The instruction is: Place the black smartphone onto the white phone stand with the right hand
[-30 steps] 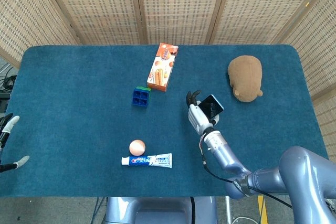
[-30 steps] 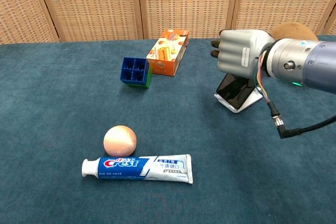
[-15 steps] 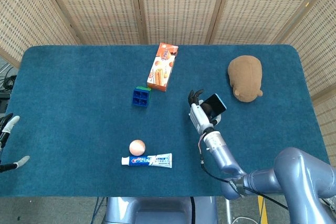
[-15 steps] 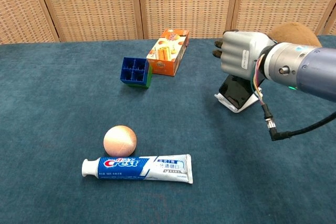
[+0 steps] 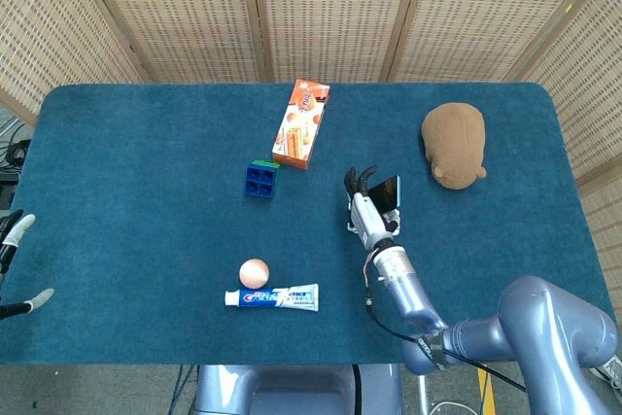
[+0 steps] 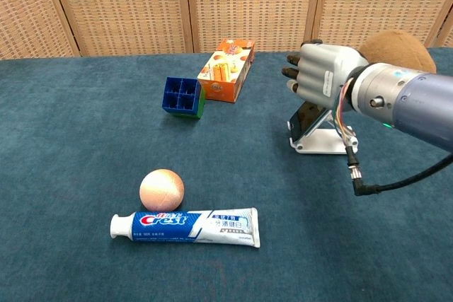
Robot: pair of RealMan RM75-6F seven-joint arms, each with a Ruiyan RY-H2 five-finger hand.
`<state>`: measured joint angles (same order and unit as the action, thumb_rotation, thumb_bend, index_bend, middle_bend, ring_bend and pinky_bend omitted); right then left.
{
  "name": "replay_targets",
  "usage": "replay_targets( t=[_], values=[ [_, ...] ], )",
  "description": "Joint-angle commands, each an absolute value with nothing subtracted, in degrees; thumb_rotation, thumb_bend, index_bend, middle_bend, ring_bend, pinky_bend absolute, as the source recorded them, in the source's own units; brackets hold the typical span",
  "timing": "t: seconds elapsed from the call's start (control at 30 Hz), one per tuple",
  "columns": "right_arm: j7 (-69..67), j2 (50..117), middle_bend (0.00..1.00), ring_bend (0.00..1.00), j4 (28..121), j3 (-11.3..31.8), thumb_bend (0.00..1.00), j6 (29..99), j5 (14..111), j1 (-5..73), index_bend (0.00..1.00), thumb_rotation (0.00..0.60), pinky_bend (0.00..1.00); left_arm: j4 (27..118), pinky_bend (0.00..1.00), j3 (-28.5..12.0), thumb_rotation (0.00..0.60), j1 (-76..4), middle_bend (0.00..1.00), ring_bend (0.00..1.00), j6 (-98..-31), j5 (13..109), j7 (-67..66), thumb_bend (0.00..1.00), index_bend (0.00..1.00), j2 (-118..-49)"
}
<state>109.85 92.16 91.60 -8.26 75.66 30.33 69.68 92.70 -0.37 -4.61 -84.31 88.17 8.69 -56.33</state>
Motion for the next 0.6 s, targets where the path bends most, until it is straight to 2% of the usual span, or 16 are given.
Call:
replay_targets(
  t=[0.03,0.33,0.6],
  values=[
    [109.8,92.2,0.0,0.03,91.7,-8.3,0.54,75.8,30.4,69.5,0.06,0.6,0.23,92.7,0.0,-0.4,0.6,-4.6,0.0,0.0,-84.3,88.2,8.7,0.0,0.0,-56.3],
    [109.1,91.5,0.0,0.03,93.0,-8.5,0.54,76.5,31.0,68.8,0.05,0.6,0.23,92.8,0.0,-0.3,0.6,-4.7,0.0,0.0,-84.2,88.2,8.3,0.0,0.0,-56.4],
    [106.0,88.4,0.0,0.03,96.6,-9.0,0.54,78.5,34.1,67.4,0.01,0.6,0.23,92.8,0.0,-0.1,0.6,-4.6,0.0,0.0,-84.3,88.5,8.4,0.0,0.0,-56.3]
  ],
)
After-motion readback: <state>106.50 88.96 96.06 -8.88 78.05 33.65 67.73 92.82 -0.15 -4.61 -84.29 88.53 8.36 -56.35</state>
